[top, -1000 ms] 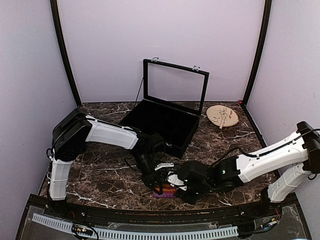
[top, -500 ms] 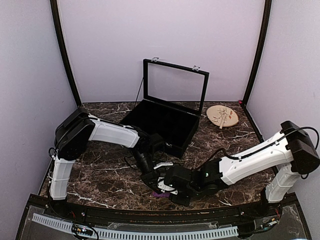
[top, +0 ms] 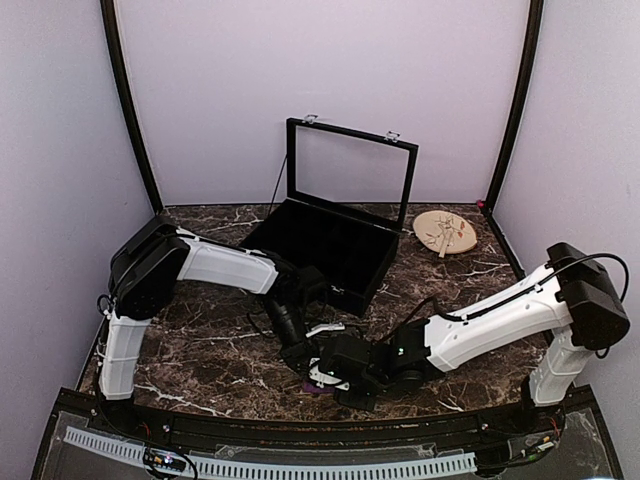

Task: Roll the socks
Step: Roll the sock at the center of the board.

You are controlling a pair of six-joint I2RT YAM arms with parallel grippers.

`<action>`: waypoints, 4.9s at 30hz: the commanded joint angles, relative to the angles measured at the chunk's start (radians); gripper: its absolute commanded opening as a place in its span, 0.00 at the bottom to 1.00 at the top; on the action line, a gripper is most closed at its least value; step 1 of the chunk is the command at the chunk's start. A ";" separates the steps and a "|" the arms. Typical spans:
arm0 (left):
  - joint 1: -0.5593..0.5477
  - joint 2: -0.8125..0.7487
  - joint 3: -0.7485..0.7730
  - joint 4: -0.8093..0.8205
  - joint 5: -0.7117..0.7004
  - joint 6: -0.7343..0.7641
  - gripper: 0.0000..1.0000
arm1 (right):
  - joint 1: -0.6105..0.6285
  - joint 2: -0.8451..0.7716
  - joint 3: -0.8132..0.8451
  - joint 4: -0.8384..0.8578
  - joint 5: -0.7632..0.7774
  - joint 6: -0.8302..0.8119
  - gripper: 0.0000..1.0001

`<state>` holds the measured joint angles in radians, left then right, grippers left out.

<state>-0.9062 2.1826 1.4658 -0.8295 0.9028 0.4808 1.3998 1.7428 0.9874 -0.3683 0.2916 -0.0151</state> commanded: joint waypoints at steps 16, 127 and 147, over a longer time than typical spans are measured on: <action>0.007 0.023 0.031 -0.023 0.003 -0.038 0.27 | -0.021 0.056 0.030 0.013 -0.048 -0.037 0.14; -0.274 -0.446 -0.553 0.713 -0.663 0.069 0.39 | -0.436 0.162 0.088 -0.082 -1.123 0.158 0.09; -0.256 -0.352 -0.461 0.590 -0.536 0.014 0.20 | -0.478 0.100 0.006 -0.022 -1.036 0.227 0.32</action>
<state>-1.1667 1.7973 0.9981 -0.1570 0.2913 0.5186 0.9459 1.8809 1.0245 -0.4454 -0.7982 0.1841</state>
